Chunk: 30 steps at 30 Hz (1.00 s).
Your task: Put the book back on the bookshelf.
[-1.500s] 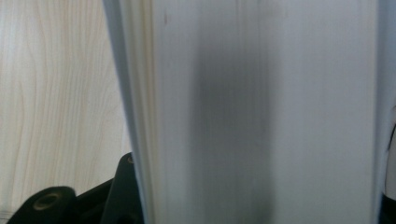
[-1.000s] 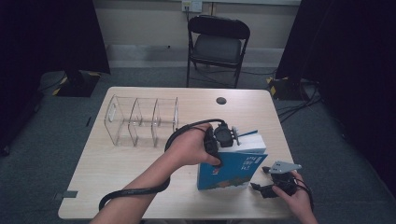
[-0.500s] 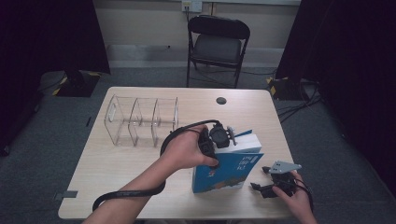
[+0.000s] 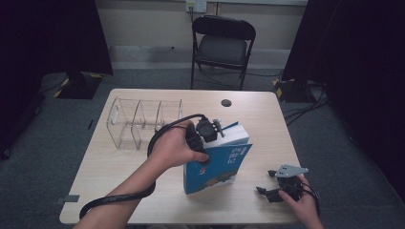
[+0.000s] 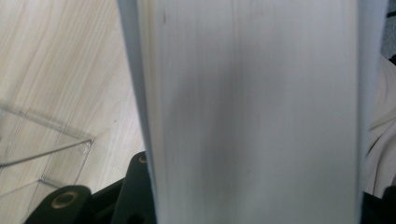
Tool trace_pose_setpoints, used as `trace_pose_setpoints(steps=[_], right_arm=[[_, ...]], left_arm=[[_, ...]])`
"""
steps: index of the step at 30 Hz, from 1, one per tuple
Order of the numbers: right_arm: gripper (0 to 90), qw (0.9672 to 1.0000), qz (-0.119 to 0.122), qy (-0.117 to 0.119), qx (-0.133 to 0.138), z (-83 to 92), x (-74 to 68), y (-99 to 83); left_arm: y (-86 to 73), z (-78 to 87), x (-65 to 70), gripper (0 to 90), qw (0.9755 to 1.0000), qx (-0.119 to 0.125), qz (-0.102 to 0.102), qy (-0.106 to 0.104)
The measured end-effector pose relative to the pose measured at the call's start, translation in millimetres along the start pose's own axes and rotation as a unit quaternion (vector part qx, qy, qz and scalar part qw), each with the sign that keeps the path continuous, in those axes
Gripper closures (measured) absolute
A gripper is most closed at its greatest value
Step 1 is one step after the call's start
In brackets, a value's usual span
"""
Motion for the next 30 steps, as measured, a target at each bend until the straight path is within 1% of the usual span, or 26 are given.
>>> trace_pose_setpoints(steps=[1,4,5,6,7,8,14,15,16,17,18,19,20,22,23,24,25,28,29,30], right_arm=[[15.0,1.0,0.0,0.0,0.0,0.0,0.0,0.0],[15.0,1.0,0.0,0.0,0.0,0.0,0.0,0.0],[15.0,1.0,0.0,0.0,0.0,0.0,0.0,0.0],[15.0,1.0,0.0,0.0,0.0,0.0,0.0,0.0],[15.0,1.0,0.0,0.0,0.0,0.0,0.0,0.0],[15.0,1.0,0.0,0.0,0.0,0.0,0.0,0.0],[15.0,1.0,0.0,0.0,0.0,0.0,0.0,0.0],[15.0,1.0,0.0,0.0,0.0,0.0,0.0,0.0],[15.0,1.0,0.0,0.0,0.0,0.0,0.0,0.0],[15.0,1.0,0.001,0.0,0.0,-0.1,0.1,0.0],[15.0,1.0,0.0,0.0,0.0,0.0,0.0,0.0],[15.0,1.0,0.001,0.0,0.0,-0.1,0.1,0.0],[15.0,1.0,0.0,0.002,0.0,-0.2,0.0,0.0],[15.0,1.0,0.0,0.002,0.001,-0.2,0.0,0.0],[15.0,1.0,0.0,0.002,0.001,-0.2,0.0,0.0],[15.0,1.0,0.001,0.002,0.001,-0.2,0.1,0.0],[15.0,1.0,0.001,0.002,0.0,-0.1,0.1,0.0],[15.0,1.0,0.001,0.002,0.0,-0.1,0.2,0.0],[15.0,1.0,0.001,0.003,0.0,-0.1,0.2,0.0],[15.0,1.0,0.001,0.003,0.0,-0.2,0.2,0.0]], left_arm=[[-2.2,0.8,-1.6,61.8,1.0,0.002,0.006,0.0],[-8.4,2.9,-6.5,61.8,0.9998,0.005,0.017,0.002],[-12.0,4.2,-8.7,61.8,0.9998,0.0,0.02,0.003],[-13.7,4.0,-9.0,61.8,0.9995,0.005,0.031,0.007],[-16.4,5.3,-10.8,61.8,0.9997,-0.001,0.025,0.007],[-18.0,5.9,-11.8,61.9,0.9996,-0.001,0.027,0.007],[-31.5,15.3,-16.8,61.8,0.9986,0.0,0.052,0.014],[-33.7,17.7,-17.8,61.8,0.9986,-0.004,0.051,0.014],[-35.8,19.4,-18.5,61.8,0.9985,-0.003,0.052,0.017],[-39.4,22.2,-19.8,61.8,0.9979,-0.002,0.061,0.019],[-41.1,23.4,-20.3,61.8,0.9977,0.0,0.065,0.022],[-43.5,25.0,-21.6,61.9,0.9979,-0.002,0.061,0.022],[-46.0,26.5,-22.1,61.8,0.9973,0.002,0.07,0.024],[-51.7,29.2,-24.5,61.9,0.9968,0.003,0.076,0.025],[-51.7,29.2,-24.5,61.8,0.9968,0.003,0.076,0.025],[-55.4,30.3,-25.5,61.8,0.9963,0.006,0.081,0.027],[-60.0,31.9,-27.2,61.8,0.9957,0.003,0.088,0.028],[-66.0,33.9,-29.0,61.8,0.9953,-0.002,0.093,0.029],[-67.3,34.3,-29.1,61.8,0.9948,-0.002,0.097,0.031],[-69.7,34.9,-29.9,61.8,0.9948,-0.002,0.097,0.033]])
Point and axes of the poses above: each handheld gripper's, and its own axes: z roughly backward along the jaws, y roughly out of its top, x roughly to its right, the point moved 5 cm from there along -z, roughly forward along the jaws, and after that the axes turned 8 degrees about -z, right-handed, at the moved point
